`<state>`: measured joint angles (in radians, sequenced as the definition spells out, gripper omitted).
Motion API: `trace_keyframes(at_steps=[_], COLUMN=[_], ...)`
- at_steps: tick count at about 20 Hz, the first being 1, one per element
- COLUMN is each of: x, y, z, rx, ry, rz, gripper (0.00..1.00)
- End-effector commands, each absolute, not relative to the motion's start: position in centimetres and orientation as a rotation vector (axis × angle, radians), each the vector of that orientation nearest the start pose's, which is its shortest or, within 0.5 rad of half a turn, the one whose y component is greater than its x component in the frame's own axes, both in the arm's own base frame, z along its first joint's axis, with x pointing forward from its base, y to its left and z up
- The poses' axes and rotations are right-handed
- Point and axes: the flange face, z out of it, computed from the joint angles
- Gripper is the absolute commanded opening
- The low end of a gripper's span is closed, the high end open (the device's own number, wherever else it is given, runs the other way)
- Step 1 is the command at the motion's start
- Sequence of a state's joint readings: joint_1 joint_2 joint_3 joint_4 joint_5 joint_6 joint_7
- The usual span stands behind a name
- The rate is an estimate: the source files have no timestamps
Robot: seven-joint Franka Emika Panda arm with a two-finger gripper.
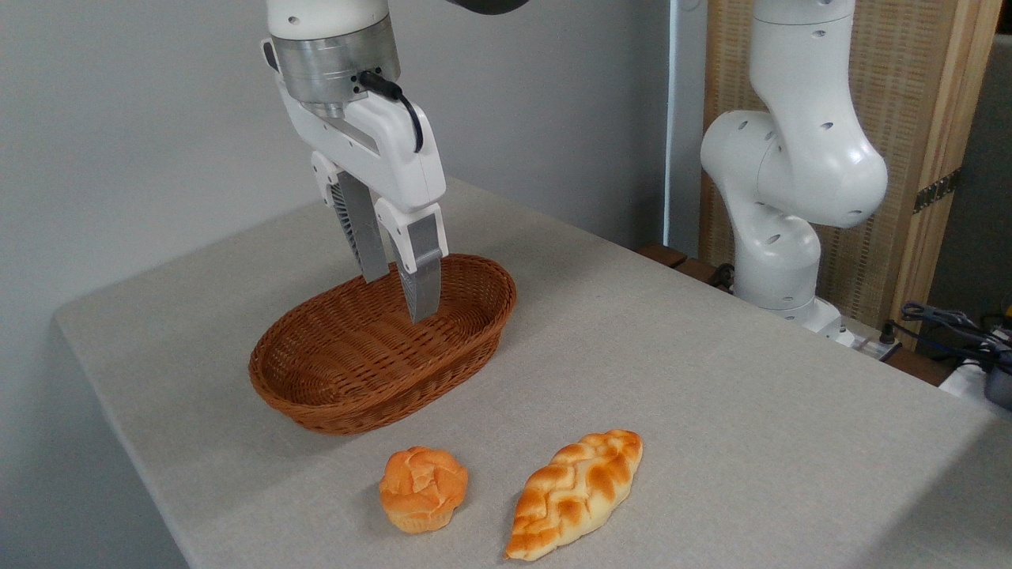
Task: Put bread into the basket
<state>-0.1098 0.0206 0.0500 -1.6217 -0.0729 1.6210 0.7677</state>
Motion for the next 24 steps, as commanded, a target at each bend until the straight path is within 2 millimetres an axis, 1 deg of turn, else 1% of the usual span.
trace_keyframes(at_steps=[1,3,5,7,8,9,11,13,15,21,24], x=[56.1,56.6,57.7,58.7,59.0,59.4,59.9,60.0,59.6,58.9,59.1], y=[-2.7,-2.3,-0.9,0.7,1.2,1.8,2.6,2.8,3.7,3.2,2.4], z=[60.0,59.7,58.7,56.5,55.2,53.4,51.0,49.3,48.1,43.6,42.3], rx=[-2.970,-2.967,-2.957,-2.938,-2.932,-2.934,-2.937,-2.946,-2.958,-2.988,-2.989], ry=[1.254,1.237,1.182,1.116,1.094,1.073,1.046,1.048,1.046,1.079,1.100], rz=[-0.033,-0.062,-0.165,-0.281,-0.308,-0.313,-0.317,-0.278,-0.244,-0.122,-0.095], gripper=[1.00,1.00,1.00,1.00,1.00,1.00,1.00,1.00,1.00,1.00,1.00])
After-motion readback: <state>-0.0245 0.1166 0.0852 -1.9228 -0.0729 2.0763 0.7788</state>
